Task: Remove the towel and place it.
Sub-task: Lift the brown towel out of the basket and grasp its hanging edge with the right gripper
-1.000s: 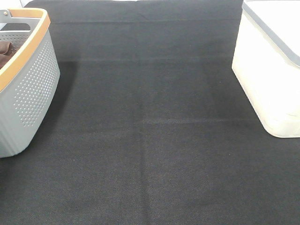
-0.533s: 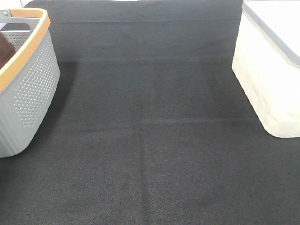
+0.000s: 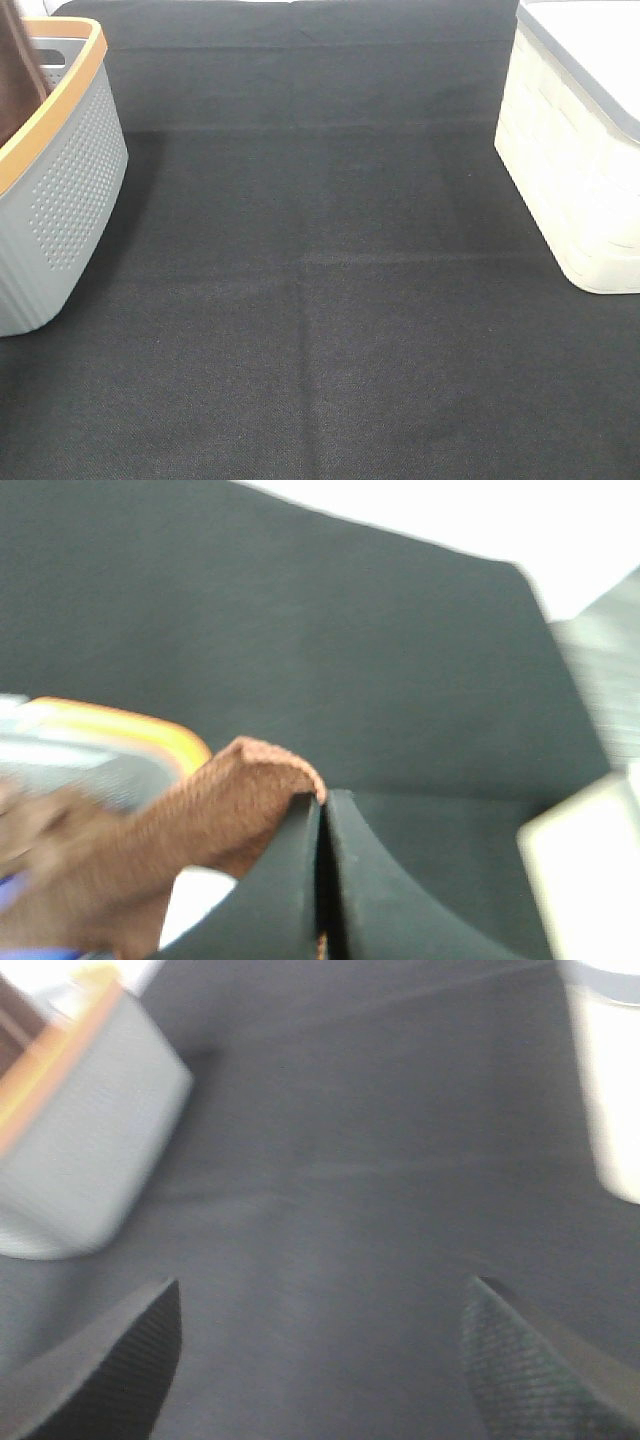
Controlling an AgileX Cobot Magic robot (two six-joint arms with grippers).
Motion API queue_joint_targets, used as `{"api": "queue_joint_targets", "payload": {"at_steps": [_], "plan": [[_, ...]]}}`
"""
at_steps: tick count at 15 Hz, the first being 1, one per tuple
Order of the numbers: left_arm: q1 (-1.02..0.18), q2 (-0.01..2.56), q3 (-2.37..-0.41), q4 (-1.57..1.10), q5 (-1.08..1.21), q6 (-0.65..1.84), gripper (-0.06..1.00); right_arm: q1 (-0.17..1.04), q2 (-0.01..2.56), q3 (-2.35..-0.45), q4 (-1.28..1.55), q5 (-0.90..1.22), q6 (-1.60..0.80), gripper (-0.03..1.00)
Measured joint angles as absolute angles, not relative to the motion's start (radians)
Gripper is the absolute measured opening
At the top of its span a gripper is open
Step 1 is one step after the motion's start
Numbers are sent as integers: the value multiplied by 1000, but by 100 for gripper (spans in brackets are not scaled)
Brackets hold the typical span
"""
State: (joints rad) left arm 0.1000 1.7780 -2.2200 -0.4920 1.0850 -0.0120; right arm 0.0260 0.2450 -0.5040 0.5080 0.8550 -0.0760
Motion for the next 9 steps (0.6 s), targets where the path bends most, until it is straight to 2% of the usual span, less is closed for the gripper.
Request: {"api": "queue_joint_targets", "payload": {"at_steps": [4,7,9], "plan": [[15,1738,-2220,-588,1014,44,0,26,522,-533,864,754,-482,73],[-91,1737,-2220,-591,951,49,0,26,728,-639,1110,788,-814,73],[-176,1737,-2220,-593,886,71,0,26,835,-727,1171,822,-939,73]]}}
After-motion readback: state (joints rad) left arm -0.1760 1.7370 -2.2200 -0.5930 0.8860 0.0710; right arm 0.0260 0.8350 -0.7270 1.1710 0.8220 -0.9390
